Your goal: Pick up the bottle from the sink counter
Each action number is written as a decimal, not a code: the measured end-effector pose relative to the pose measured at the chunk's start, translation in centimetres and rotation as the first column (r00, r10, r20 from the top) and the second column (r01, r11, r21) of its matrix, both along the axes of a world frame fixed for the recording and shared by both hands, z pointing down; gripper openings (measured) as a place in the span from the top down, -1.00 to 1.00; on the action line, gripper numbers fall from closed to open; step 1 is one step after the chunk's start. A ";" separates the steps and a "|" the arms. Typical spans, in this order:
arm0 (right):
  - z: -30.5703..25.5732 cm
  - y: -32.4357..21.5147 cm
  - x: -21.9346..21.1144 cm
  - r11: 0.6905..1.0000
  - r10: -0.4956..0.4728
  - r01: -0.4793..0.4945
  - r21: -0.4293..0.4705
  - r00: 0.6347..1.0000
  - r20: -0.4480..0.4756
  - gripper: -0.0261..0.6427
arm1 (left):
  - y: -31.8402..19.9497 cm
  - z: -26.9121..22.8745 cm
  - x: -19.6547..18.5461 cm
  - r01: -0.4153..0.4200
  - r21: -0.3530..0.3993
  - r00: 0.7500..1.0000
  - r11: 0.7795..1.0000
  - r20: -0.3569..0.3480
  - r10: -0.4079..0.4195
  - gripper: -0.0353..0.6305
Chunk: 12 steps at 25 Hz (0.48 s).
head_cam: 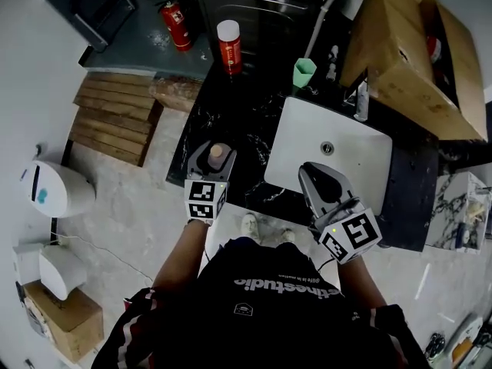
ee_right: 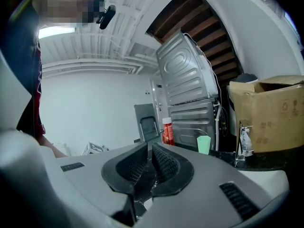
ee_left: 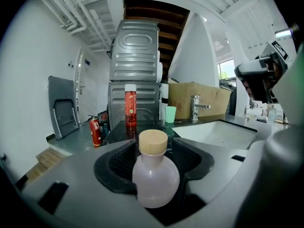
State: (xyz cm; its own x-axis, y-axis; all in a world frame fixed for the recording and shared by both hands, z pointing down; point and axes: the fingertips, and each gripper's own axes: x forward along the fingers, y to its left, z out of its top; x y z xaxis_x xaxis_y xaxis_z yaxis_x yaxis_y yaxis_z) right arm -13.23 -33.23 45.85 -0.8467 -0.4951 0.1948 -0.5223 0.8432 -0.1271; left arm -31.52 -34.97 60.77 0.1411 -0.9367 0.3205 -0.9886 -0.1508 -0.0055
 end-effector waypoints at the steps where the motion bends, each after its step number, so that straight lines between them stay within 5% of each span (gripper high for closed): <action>1: 0.1 -0.1 0.2 1.000 0.009 -0.009 -0.002 1.000 -0.003 0.78 | -0.1 0.0 -0.2 0.006 0.000 1.000 1.000 0.018 -0.006 0.21; 4: 0.3 -0.3 0.8 1.000 0.029 -0.029 -0.012 1.000 -0.008 0.78 | -0.4 -0.3 -0.3 -0.008 0.001 0.998 1.000 0.065 0.008 0.47; 12: -0.6 0.4 2.7 0.998 0.061 -0.061 0.000 0.998 -0.016 0.78 | 0.4 -1.7 0.7 -0.032 0.006 0.999 0.999 0.019 0.032 0.52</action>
State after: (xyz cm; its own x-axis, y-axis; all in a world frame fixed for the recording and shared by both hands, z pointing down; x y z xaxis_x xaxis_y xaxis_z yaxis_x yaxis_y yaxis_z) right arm -10.49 -32.82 45.28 -0.8120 -0.5453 0.2082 -0.5744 0.8099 -0.1190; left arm -30.77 -34.54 59.07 0.1651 -0.9339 0.3171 -0.9829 -0.1825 -0.0255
